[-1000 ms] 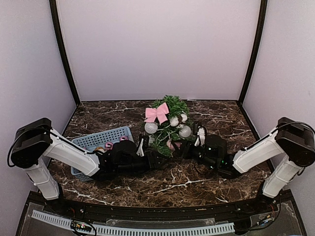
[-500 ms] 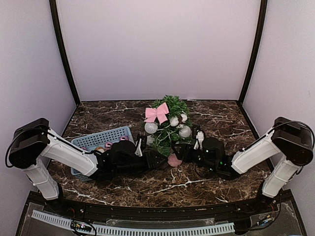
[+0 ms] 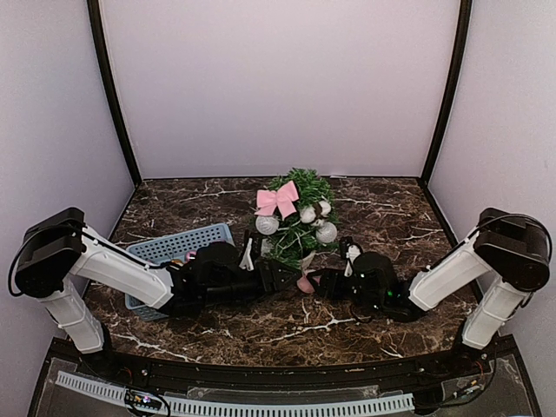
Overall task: Decorate the small christmas tree
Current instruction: Pick up the ornament ball from the center of the board, then turn around the Christmas tree at the center of the board.
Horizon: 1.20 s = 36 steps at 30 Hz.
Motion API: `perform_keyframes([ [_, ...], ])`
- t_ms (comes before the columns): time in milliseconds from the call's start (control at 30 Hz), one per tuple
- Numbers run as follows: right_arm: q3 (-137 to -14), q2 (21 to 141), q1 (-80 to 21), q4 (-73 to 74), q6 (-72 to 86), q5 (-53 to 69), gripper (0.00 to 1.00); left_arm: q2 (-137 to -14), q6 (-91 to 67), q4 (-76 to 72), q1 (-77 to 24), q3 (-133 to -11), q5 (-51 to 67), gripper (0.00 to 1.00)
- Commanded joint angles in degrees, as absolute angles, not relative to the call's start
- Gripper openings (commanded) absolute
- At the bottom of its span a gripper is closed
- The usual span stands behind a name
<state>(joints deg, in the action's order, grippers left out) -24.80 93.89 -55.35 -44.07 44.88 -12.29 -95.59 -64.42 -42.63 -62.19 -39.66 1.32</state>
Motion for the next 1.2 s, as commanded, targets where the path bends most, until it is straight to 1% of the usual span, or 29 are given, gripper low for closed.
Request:
perform_keyframes([
  [0,-27.4,97.2,-55.5,-44.7,45.3,-10.9,0.73,-95.9,-63.3,-43.9,-61.5,-41.2,2.0,0.66],
  [67,-27.9,98.2,-55.5,-44.9,45.1,-11.0,0.72,-96.2,-63.6,-43.8,-61.2,-41.1,2.1,0.63],
  [167,-29.0,99.9,-55.4,-45.0,44.8,-11.3,0.67,-96.7,-64.0,-43.7,-60.9,-41.3,2.4,0.52],
  [233,-29.7,100.9,-55.4,-45.0,44.7,-11.1,0.63,-97.1,-64.2,-43.2,-60.8,-41.6,2.6,0.48],
  [333,-30.3,102.3,-55.5,-45.2,44.9,-10.7,0.58,-97.7,-64.3,-42.3,-60.8,-41.9,2.9,0.45],
  [400,-30.6,102.9,-55.5,-45.3,45.0,-10.4,0.52,-97.8,-64.5,-42.1,-60.8,-41.8,2.9,0.42],
  [433,-30.7,103.1,-55.5,-45.4,45.1,-10.3,0.46,-97.9,-64.6,-42.2,-60.8,-41.7,2.9,0.38],
  [467,-30.7,103.1,-55.5,-45.4,45.1,-10.2,0.37,-97.9,-64.7,-42.3,-60.8,-41.4,2.9,0.32],
  [500,-30.6,102.8,-55.4,-45.5,45.2,-10.2,0.26,-97.8,-64.9,-42.3,-60.8,-41.2,2.7,0.29],
  [533,-30.4,102.4,-55.4,-45.5,45.3,-10.4,0.15,-97.6,-65.0,-42.3,-60.8,-40.7,2.4,0.23],
  [600,-29.6,101.1,-55.3,-45.7,45.7,-10.9,0.02,-97.1,-65.1,-41.9,-60.8,-40.0,1.8,0.18],
  [633,-29.0,100.1,-55.3,-45.4,45.9,-11.3,0.0,-96.4,-65.0,-41.4,-60.8,-39.8,1.6,0.16],
  [667,-28.5,99.0,-55.2,-45.1,46.1,-11.6,0.0,-96.0,-64.7,-40.3,-60.7,-39.5,1.0,0.12],
  [867,-23.4,89.3,-55.1,-41.6,47.1,-15.4,0.0,-91.5,-62.9,-35.0,-60.3,-37.7,-2.3,0.0],
  [1067,-20.3,76.8,-55.1,-32.7,45.5,-19.3,0.0,-88.5,-61.3,-33.3,-58.9,-36.6,-0.7,0.0],
  [1167,-19.9,69.2,-55.1,-28.9,41.9,-18.2,0.0,-88.2,-60.8,-32.9,-58.7,-36.6,-0.2,0.0],
])
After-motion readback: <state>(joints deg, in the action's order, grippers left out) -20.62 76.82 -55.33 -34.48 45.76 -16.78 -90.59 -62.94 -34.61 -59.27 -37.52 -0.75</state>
